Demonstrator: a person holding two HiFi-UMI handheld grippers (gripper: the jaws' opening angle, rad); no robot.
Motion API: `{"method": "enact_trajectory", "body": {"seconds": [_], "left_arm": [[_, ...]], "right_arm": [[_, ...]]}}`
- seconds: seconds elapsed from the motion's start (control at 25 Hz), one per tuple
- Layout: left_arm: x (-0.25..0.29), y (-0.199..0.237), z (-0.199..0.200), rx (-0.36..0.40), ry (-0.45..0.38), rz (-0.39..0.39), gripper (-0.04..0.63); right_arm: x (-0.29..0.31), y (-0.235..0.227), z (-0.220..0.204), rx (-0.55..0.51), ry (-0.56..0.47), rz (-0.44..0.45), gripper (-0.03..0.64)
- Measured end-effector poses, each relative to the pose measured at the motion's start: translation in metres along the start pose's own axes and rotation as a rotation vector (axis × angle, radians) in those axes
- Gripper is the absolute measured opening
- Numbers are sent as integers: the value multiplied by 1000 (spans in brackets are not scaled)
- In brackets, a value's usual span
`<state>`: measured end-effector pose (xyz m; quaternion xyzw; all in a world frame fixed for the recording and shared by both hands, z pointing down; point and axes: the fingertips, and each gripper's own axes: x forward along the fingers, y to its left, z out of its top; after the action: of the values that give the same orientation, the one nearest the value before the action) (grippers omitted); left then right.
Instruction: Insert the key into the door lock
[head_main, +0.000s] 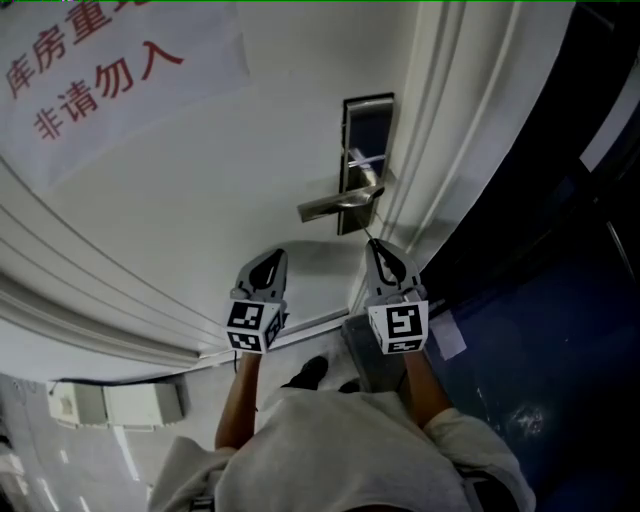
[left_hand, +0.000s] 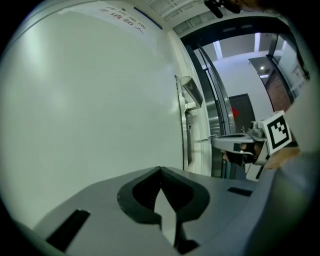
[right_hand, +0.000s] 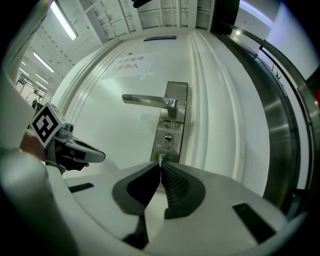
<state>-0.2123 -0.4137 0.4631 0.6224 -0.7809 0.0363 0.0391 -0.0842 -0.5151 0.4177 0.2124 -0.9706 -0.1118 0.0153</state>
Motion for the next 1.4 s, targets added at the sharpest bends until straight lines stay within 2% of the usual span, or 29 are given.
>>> {"method": "enact_trajectory", "body": {"seconds": [0.48, 0.8, 0.92, 1.12, 1.24, 1.4], "left_arm": [[9, -15, 1, 0, -6, -51, 17], [10, -13, -8, -7, 33, -53, 17], [12, -13, 0, -1, 0, -52, 17], [14, -14, -1, -5, -3, -56, 17], [15, -13, -1, -7, -4, -55, 17], [15, -13, -3, -13, -3, -51, 17]], "right_arm": [[0, -13, 41, -300, -49, 12, 29], [3, -11, 50, -614, -40, 10, 29], [5, -8, 47, -775, -33, -1, 29], [6, -5, 39, -1018, -21, -13, 29], [7, -4, 37, -1107, -21, -21, 29], [9, -1, 32, -1167, -20, -13, 29]]}}
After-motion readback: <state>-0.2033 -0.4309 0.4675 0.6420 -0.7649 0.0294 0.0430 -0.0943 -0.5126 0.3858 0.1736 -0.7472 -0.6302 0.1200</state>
